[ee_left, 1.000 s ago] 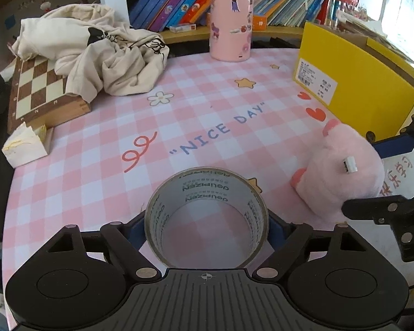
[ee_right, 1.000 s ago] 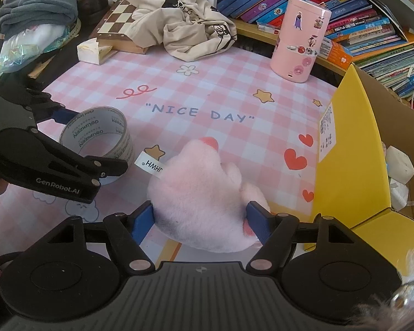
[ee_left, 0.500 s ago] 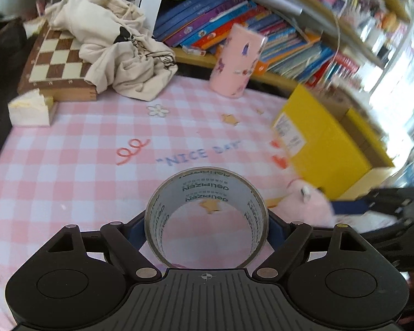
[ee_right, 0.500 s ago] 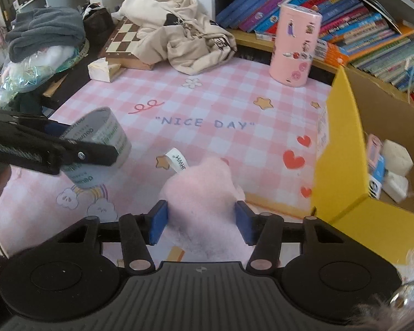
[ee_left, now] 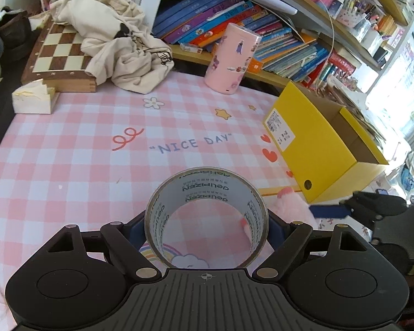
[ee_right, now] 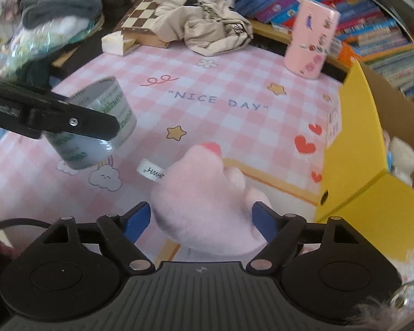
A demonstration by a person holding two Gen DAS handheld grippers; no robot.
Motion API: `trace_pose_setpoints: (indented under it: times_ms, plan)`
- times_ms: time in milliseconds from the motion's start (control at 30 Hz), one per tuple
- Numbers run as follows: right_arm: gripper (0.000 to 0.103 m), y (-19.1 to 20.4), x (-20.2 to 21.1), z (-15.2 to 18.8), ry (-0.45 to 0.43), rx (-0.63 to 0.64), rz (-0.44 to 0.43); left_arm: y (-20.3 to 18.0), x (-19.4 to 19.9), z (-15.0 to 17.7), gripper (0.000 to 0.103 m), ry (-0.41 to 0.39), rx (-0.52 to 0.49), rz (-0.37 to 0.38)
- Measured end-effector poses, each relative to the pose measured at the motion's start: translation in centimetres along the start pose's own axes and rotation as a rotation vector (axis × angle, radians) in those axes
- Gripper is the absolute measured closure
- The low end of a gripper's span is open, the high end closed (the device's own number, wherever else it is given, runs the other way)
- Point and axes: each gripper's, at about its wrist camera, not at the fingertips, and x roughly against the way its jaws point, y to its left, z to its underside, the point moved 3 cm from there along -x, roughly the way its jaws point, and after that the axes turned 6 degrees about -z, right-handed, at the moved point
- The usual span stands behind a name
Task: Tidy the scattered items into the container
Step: 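Lift and carry the tape roll and pink plush with both tools toward the yellow box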
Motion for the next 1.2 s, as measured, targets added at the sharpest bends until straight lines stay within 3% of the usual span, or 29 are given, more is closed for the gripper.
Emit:
trace_pose_setpoints:
  times_ms: [100,233,400,633,967,1200]
  plan:
    - [0.015,0.6,-1.1,-0.1,0.014,0.078,0.046,0.7,0.6,0.3,0.019,-0.007,0.019,-0.017]
    - [0.03,1.0,-1.7,-0.1,0.01,0.156,0.103,1.6,1.1,0.8,0.019,-0.012,0.052,-0.031]
    - [0.041,0.7,-0.5,-0.4,-0.017,0.131,0.09,1.7,1.7,0.9,0.019,-0.024,0.061,-0.026]
    - [0.041,0.8,3.3,0.7,-0.037,0.002,-0.004,0.2,2.2,0.9,0.019,-0.025,0.028,0.025]
    - [0.041,-0.2,6.2,3.8,-0.046,-0.125,0.063,-4.3,1.1,1.5,0.019,0.021,-0.076,0.13]
    - [0.041,-1.6,7.5,5.7,-0.047,-0.176,0.088,-7.1,0.2,1.7,0.019,0.046,-0.123,0.164]
